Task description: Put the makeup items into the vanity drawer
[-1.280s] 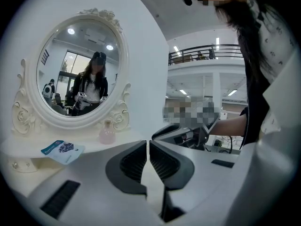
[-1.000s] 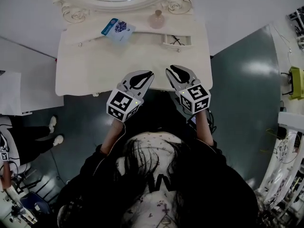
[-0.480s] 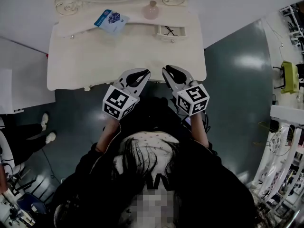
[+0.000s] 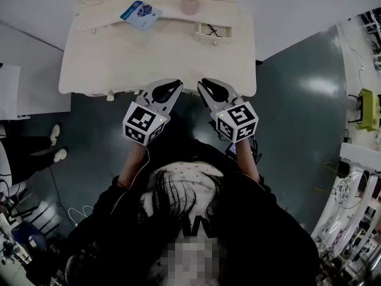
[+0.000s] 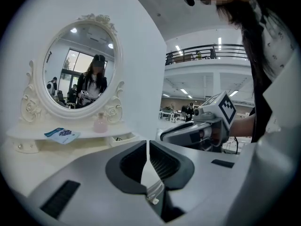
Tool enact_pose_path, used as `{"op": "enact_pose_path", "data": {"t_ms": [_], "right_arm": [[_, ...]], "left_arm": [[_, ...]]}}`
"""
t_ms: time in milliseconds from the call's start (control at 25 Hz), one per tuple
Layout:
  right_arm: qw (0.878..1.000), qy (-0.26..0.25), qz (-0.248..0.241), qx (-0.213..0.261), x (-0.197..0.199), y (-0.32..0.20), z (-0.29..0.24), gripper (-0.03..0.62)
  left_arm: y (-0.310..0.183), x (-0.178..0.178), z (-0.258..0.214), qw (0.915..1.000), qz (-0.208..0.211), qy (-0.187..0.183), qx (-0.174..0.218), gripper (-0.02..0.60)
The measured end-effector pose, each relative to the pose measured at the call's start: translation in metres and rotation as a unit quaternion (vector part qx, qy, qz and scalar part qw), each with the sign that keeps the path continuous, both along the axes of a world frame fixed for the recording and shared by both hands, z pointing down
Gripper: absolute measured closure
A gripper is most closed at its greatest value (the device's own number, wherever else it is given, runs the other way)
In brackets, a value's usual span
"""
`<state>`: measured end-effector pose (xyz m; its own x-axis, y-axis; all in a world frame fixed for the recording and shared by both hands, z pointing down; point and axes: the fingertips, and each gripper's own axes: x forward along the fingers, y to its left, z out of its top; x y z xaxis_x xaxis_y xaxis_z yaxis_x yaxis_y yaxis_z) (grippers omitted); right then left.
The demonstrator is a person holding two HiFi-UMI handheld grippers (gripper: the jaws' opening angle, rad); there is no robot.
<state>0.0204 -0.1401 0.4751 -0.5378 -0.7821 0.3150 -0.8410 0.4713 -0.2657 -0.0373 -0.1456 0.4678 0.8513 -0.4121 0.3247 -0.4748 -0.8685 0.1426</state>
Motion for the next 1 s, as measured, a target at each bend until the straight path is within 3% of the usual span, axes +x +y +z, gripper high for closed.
{"op": "enact_pose_path", "data": {"t_ms": [80,440,1000], "right_arm": [[1.0,0.005,-0.009,0.001,0.007,0.02,0.0,0.576],[0.999,0.001,-0.041,0.009,0.03,0.109,0.003,0.576],[0.998,-0.013,-0.063,0.013,0.021,0.199,0.012,0.577]], "left_arm": [[0.013,0.003,-0.001,0.9999,-0.013,-0.007,0.003,0.563],[0.084,0.0,-0.006,0.996,-0.084,-0.028,0.014,0.563],[0.188,0.008,0.008,0.9956,-0.089,-0.032,0.001,0.562]]}}
